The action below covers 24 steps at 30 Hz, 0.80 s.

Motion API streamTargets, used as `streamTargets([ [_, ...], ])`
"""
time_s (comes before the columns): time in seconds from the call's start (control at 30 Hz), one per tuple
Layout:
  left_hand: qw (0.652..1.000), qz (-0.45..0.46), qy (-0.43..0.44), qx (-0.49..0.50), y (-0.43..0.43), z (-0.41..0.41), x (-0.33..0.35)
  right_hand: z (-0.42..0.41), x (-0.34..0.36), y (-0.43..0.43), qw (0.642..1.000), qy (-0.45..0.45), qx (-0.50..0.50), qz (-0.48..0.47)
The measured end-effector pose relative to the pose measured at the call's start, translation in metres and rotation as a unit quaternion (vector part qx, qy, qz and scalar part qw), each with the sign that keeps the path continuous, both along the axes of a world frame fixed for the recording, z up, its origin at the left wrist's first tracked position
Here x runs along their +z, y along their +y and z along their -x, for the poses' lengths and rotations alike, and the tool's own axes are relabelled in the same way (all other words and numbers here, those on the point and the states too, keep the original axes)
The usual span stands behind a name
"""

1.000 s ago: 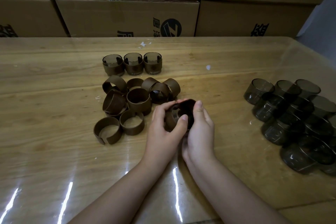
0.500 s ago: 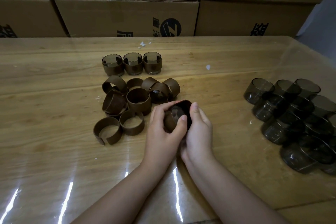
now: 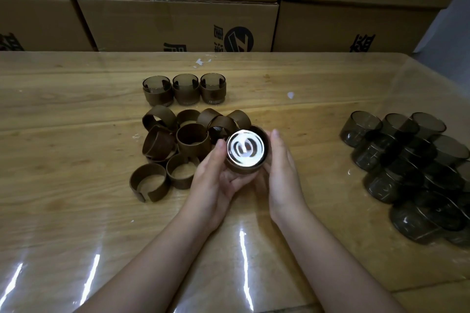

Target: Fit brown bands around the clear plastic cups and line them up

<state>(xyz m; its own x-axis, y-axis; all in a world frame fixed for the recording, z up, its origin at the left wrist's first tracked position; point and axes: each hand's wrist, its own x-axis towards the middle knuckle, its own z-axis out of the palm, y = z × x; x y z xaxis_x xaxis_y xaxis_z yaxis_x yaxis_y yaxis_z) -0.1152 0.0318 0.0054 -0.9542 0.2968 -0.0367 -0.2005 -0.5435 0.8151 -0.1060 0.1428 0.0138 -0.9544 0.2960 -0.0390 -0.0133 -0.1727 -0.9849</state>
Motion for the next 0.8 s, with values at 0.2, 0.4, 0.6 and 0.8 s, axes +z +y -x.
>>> streamTargets([
  [0.2, 1.000, -0.009, -0.007, -0.023, 0.001, 0.001, -0.003, 0.003, -0.001, 0.003, 0.996, -0.018, 0.084, 0.006],
  [0.4, 1.000, -0.014, -0.021, -0.018, -0.002, 0.003, -0.003, 0.003, 0.002, 0.000, 0.987, -0.003, 0.094, 0.130],
  [0.6, 0.999, -0.007, -0.025, -0.023, 0.000, 0.005, -0.003, 0.006, 0.006, 0.003, 0.947, -0.017, 0.086, 0.309],
  [0.8, 0.998, -0.032, -0.026, -0.043, -0.002, 0.005, -0.001, 0.007, 0.004, 0.010, 0.904, -0.018, 0.113, 0.412],
])
